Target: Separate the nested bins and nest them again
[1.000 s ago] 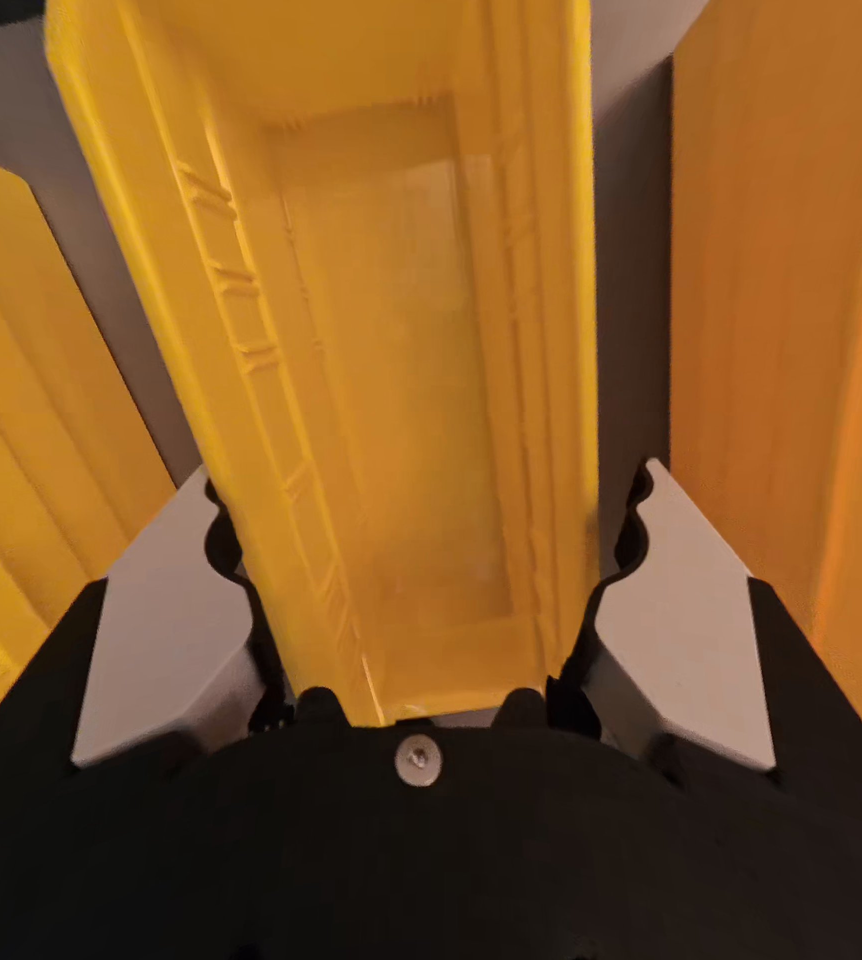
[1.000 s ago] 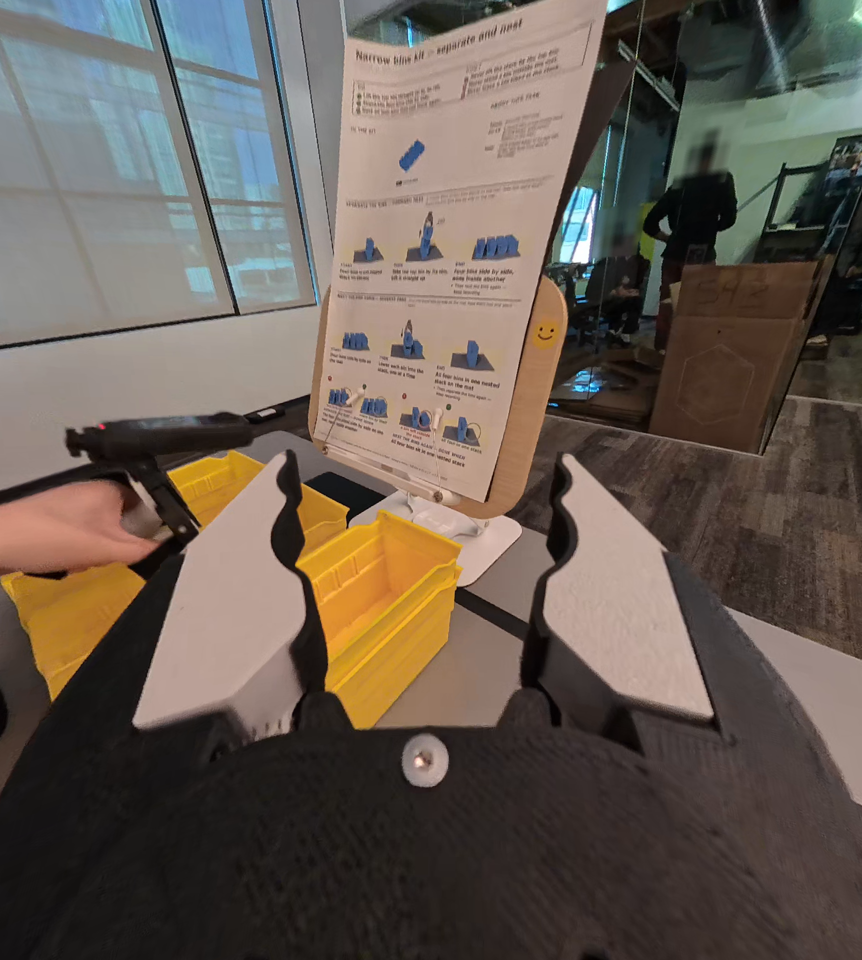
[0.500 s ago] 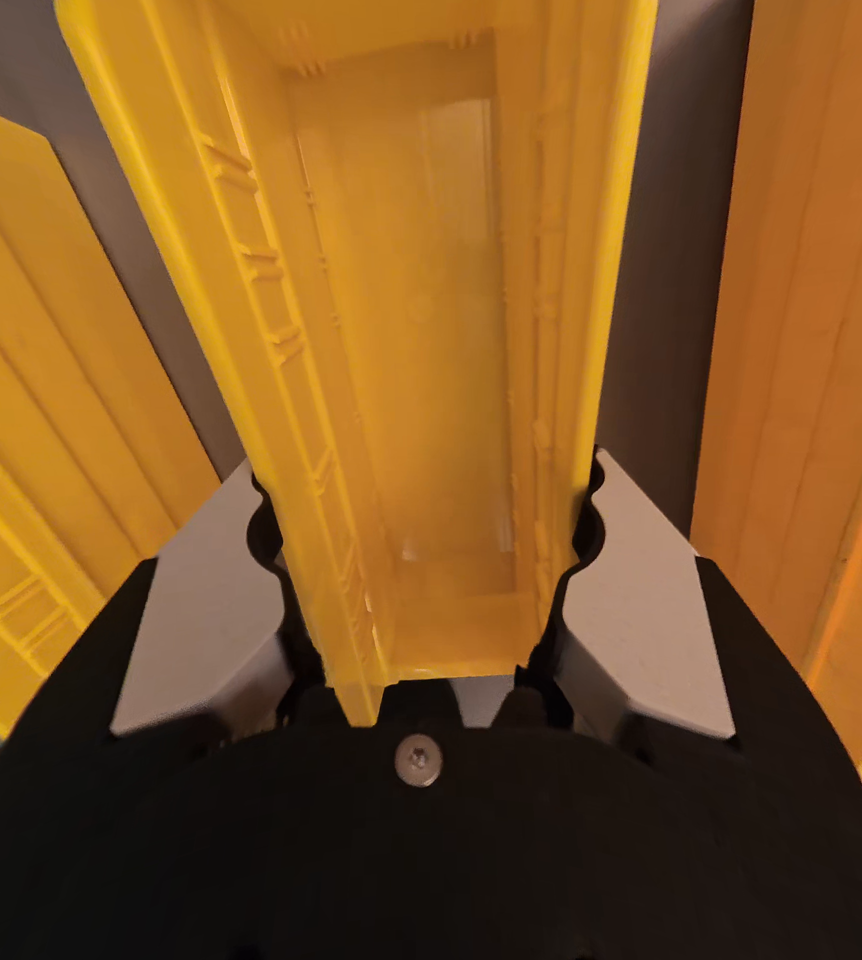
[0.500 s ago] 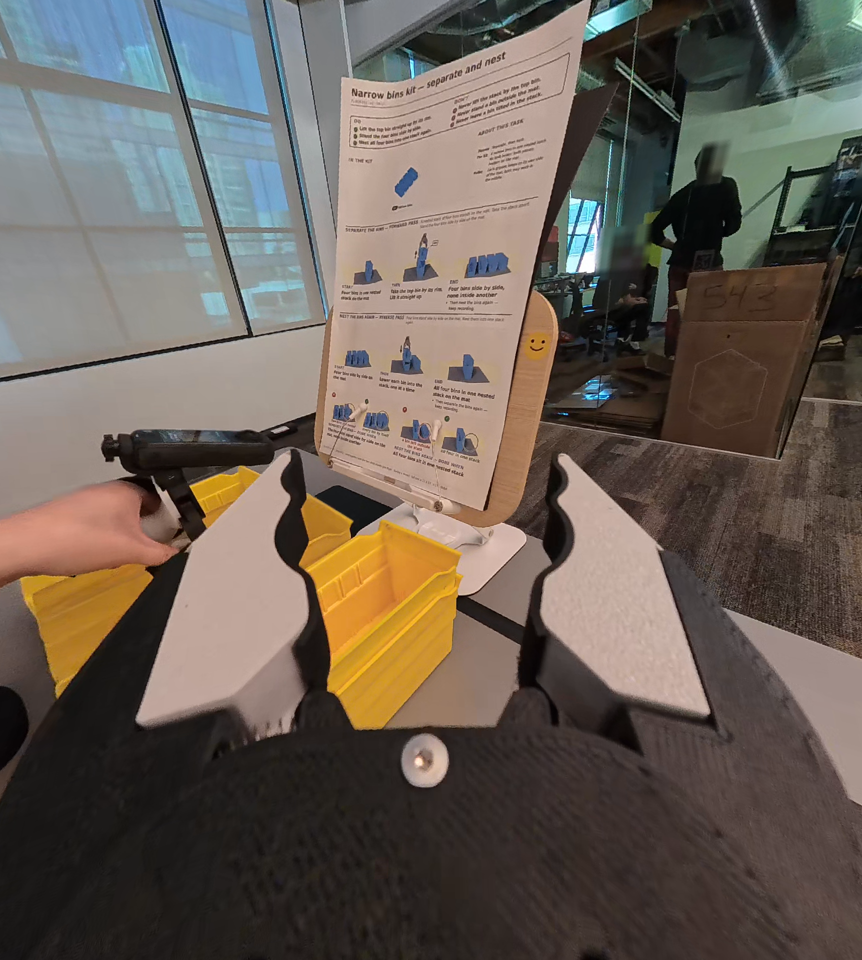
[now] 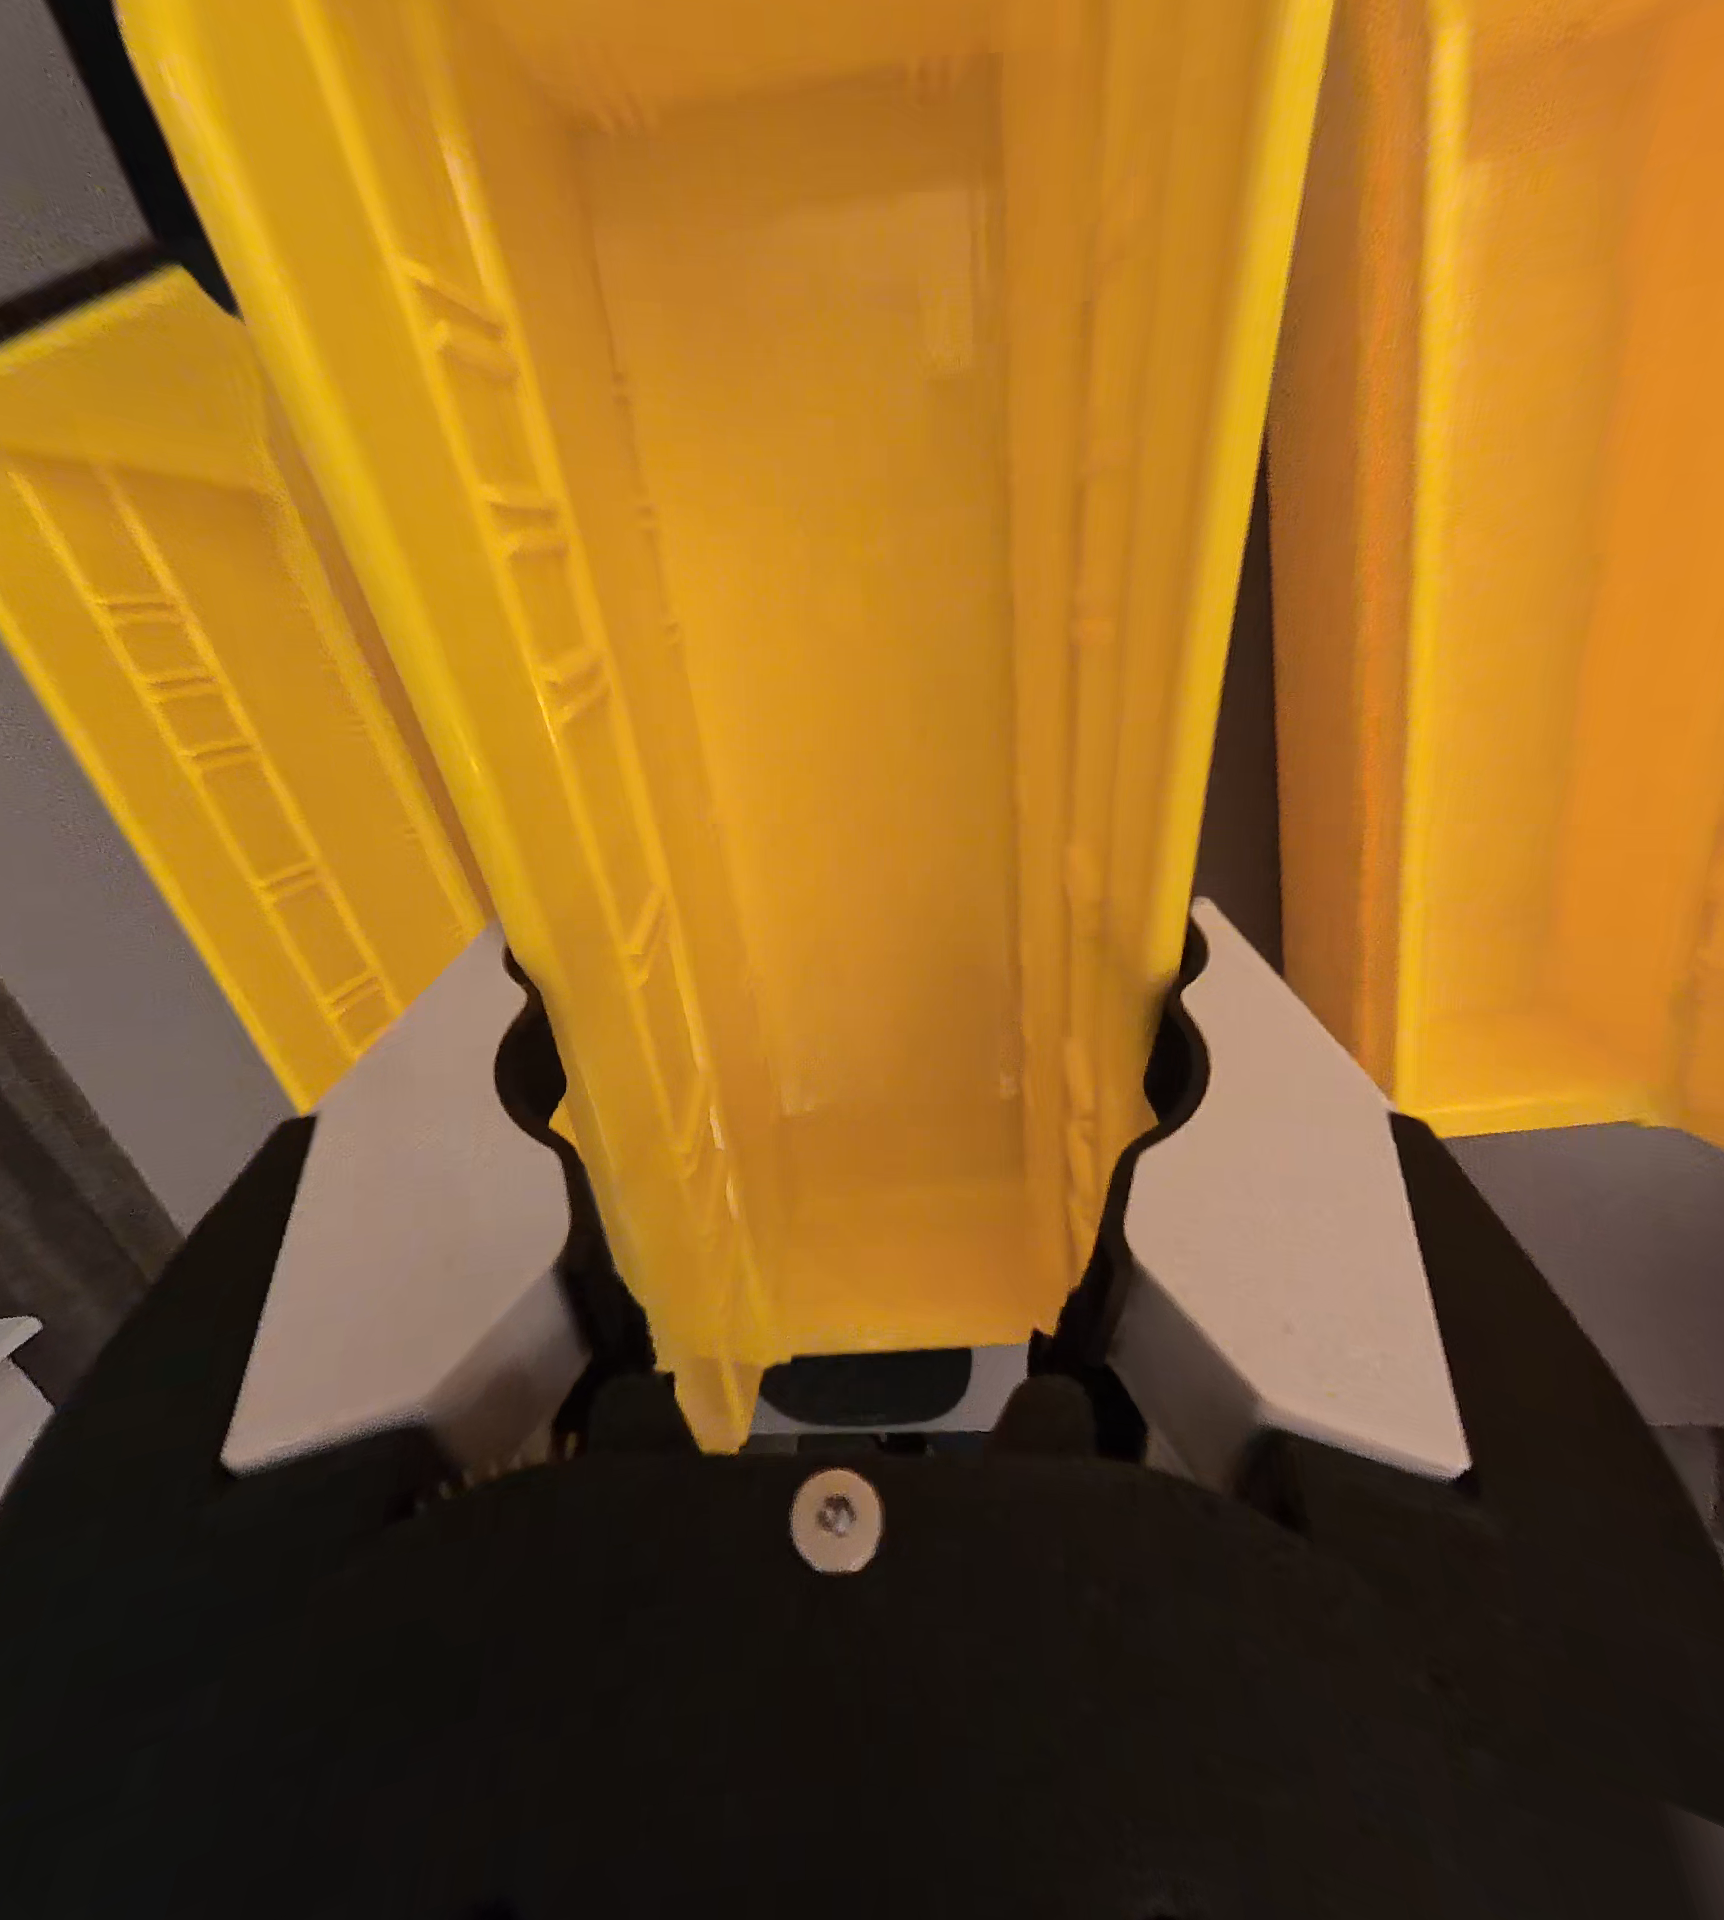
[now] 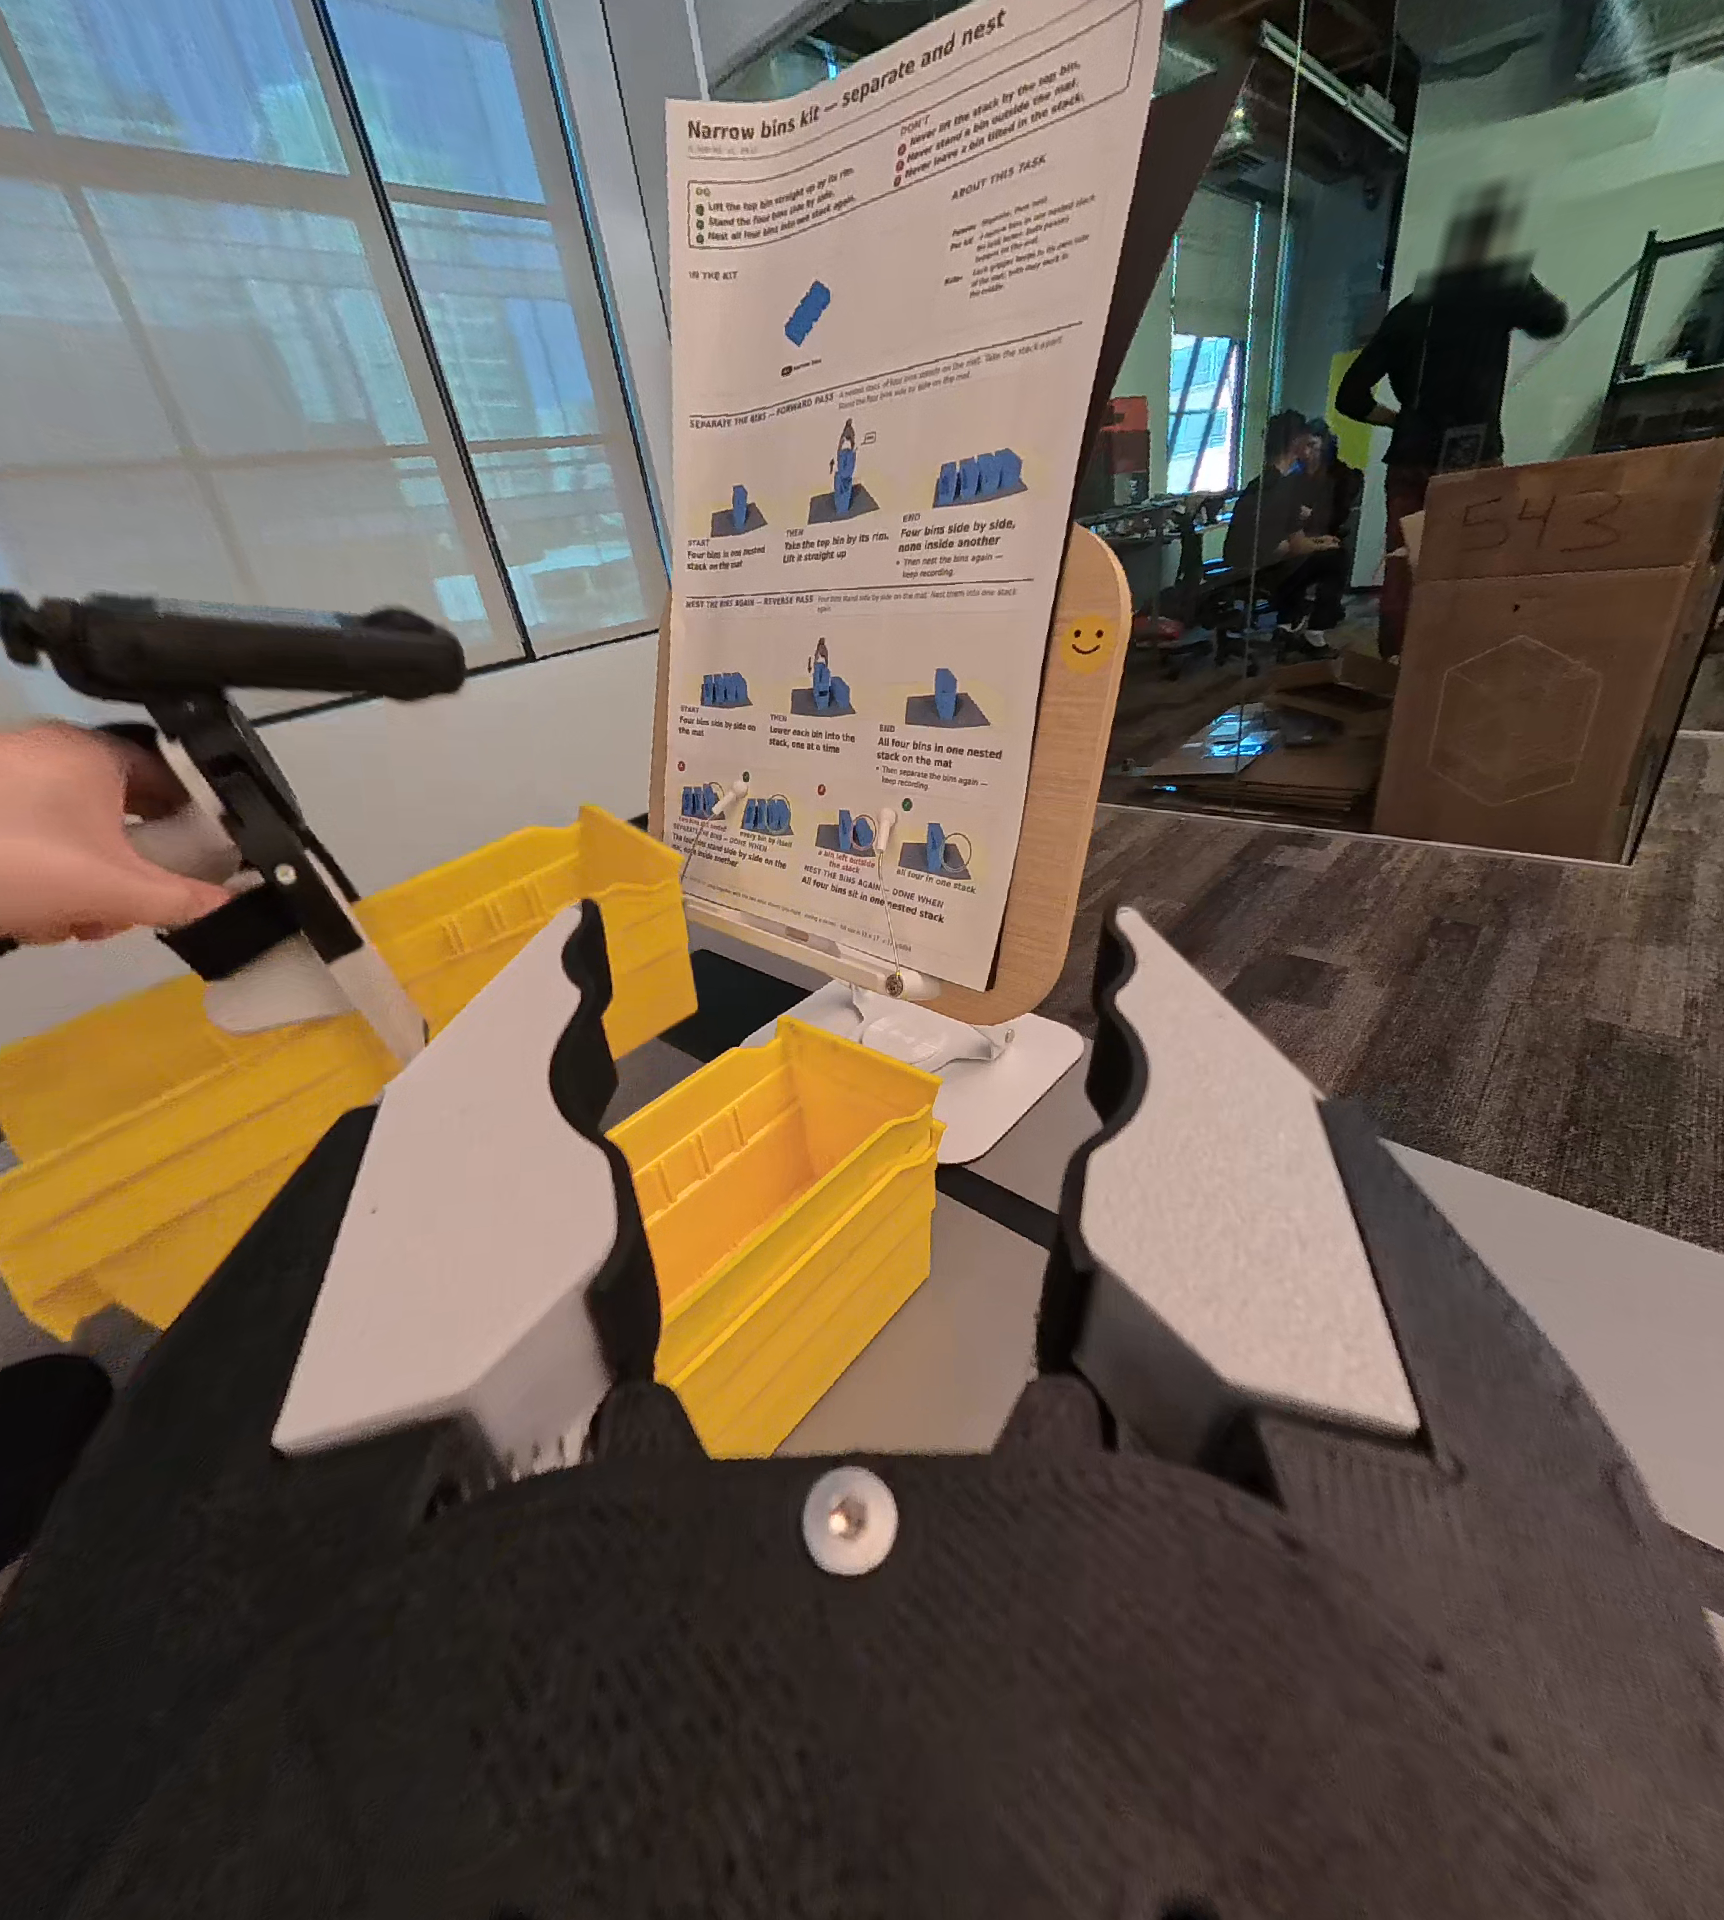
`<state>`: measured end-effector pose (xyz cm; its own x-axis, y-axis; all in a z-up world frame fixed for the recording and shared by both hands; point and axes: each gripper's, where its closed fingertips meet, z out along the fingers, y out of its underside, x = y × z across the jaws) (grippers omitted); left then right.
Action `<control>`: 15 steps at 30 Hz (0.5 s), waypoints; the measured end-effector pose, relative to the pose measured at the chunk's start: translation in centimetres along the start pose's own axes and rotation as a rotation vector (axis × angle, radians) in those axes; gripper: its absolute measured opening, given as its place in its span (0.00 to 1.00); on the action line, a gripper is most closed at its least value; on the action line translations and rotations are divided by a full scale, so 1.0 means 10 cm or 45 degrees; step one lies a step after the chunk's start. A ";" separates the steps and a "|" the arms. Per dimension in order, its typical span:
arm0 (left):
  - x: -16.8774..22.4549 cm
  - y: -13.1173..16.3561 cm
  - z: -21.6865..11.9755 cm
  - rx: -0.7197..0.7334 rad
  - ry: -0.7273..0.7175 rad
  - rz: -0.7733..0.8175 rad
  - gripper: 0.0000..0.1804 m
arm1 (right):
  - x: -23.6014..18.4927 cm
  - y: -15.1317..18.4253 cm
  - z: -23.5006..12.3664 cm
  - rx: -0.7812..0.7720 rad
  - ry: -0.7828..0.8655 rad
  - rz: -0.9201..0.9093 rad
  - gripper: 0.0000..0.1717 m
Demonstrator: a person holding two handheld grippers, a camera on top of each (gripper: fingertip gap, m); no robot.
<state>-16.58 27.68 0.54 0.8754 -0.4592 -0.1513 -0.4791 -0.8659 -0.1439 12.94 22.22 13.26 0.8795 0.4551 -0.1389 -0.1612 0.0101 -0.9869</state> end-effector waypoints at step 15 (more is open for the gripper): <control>1.36 -0.39 -0.37 -0.058 0.349 -0.041 0.65 | 0.18 0.25 0.07 -0.128 0.046 0.047 0.54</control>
<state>-2.57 24.04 2.66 0.8778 -0.4628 0.1237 -0.4530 -0.8859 -0.0995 13.83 23.67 10.56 0.8896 0.4210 -0.1768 -0.1501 -0.0961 -0.9840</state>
